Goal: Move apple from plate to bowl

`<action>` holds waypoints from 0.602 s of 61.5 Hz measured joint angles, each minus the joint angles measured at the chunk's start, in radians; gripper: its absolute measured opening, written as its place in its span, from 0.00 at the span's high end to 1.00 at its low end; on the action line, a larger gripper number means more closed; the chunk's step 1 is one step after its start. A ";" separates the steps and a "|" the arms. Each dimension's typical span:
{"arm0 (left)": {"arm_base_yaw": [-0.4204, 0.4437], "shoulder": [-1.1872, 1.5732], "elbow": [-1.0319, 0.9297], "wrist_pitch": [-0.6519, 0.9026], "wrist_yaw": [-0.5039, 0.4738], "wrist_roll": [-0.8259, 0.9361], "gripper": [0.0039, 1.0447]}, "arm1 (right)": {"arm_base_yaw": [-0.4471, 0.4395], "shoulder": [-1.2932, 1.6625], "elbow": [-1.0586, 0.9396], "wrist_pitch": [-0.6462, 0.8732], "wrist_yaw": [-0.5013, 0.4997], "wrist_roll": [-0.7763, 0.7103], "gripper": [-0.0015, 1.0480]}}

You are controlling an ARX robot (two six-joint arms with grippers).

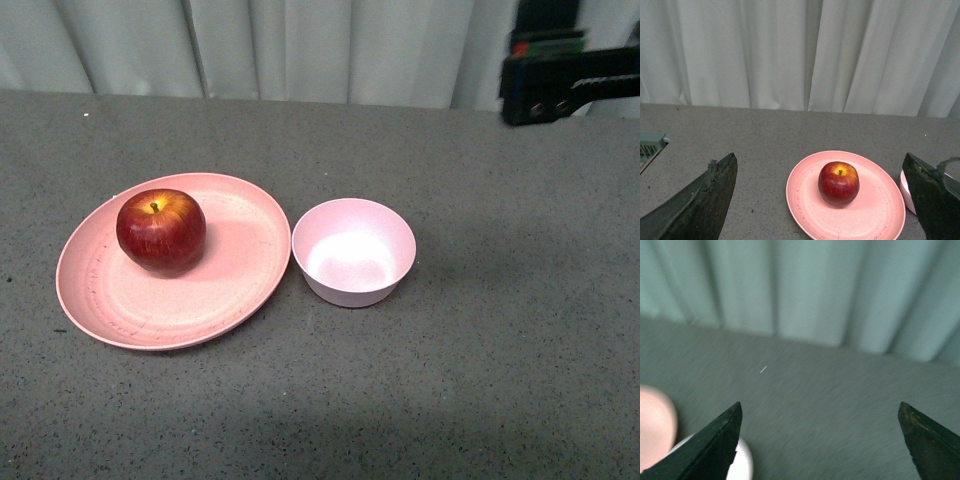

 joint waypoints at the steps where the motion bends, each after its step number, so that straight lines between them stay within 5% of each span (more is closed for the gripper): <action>1: 0.000 0.000 0.000 0.000 0.003 0.000 0.06 | -0.006 -0.011 -0.036 0.062 0.033 0.000 0.23; 7: 0.000 0.000 0.000 0.000 0.001 0.000 0.06 | -0.061 -0.131 -0.211 0.202 0.025 0.001 0.40; 28: 0.000 0.000 0.000 0.000 0.002 0.000 0.06 | -0.185 -0.439 -0.402 0.094 -0.090 0.002 0.97; 37: 0.000 0.000 0.000 0.000 0.002 0.000 0.06 | -0.222 -0.566 -0.444 0.009 -0.129 0.002 0.99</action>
